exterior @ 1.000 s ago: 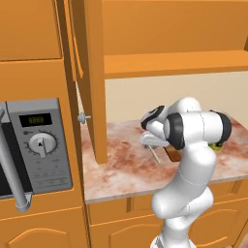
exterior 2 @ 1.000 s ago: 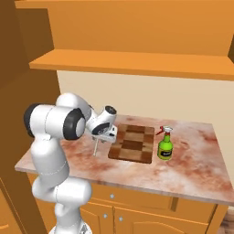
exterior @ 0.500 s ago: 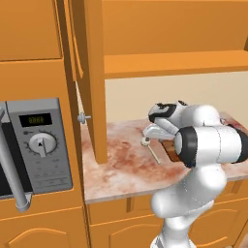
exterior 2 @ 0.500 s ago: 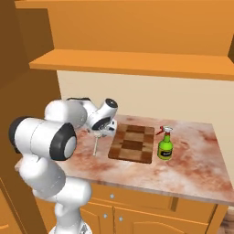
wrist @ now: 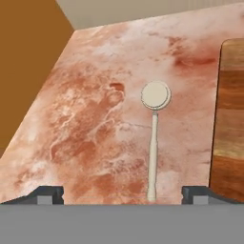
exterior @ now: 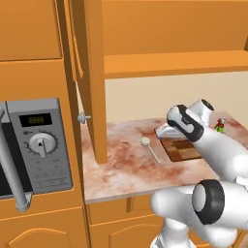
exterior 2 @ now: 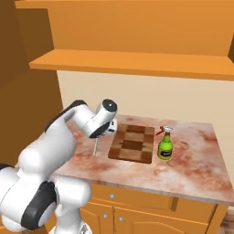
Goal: Grab the spray bottle from the cabinet, then place it next to the cutting board for sanitizing. Then grab the dish brush from the countertop next to the sink and place it next to the cutting board.
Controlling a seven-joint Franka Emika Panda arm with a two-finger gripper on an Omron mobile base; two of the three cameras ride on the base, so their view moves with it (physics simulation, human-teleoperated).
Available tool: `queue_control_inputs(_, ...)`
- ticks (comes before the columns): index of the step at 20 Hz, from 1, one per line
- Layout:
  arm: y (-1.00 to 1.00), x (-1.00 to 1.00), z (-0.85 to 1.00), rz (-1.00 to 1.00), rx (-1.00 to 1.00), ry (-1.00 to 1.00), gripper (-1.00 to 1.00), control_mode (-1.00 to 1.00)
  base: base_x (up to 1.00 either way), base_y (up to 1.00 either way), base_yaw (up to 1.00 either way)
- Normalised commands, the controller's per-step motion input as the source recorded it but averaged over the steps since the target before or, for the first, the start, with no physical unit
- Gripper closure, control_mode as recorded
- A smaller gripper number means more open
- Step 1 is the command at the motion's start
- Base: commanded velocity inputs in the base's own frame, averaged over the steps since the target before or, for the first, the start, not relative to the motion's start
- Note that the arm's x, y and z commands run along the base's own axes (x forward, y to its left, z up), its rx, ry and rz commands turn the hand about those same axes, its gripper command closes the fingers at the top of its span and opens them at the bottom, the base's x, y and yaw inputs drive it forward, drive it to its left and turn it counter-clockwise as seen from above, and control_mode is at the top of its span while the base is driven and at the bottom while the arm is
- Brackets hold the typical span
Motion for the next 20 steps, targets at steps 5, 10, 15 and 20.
queue_control_inputs(5, -0.28, -0.98, 0.62, 0.0, 0.0, -0.1, -1.0, -1.0, 0.0, 0.0, 0.0)
queue_control_inputs(10, -0.03, -0.85, 0.89, 0.04, 0.0, -0.11, -1.0, -1.0, 0.0, 0.0, 0.0)
queue_control_inputs(15, -0.01, -0.67, 1.0, 0.04, 0.0, -0.11, -1.0, -1.0, 0.0, 0.0, 0.0)
queue_control_inputs(20, -0.17, -0.69, 1.0, 0.01, 0.01, -0.07, -1.0, -1.0, 0.0, 0.0, 0.0)
